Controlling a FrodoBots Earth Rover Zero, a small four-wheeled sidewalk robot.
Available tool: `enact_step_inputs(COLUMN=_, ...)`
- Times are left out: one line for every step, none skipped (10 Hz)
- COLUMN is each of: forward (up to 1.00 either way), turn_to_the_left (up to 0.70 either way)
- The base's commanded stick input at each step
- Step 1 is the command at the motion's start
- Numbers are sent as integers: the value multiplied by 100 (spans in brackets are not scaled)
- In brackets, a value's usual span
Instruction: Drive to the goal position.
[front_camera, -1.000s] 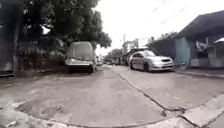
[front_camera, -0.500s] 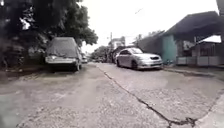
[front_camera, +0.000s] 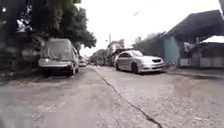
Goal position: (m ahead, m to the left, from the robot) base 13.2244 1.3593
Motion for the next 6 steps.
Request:
enact_step_inputs(forward=100, turn_to_the_left=0)
enact_step_inputs(forward=100, turn_to_the_left=0)
enact_step_inputs(forward=100, turn_to_the_left=-15)
enact_step_inputs(forward=100, turn_to_the_left=-27)
enact_step_inputs(forward=100, turn_to_the_left=-27)
enact_step_inputs(forward=100, turn_to_the_left=-12)
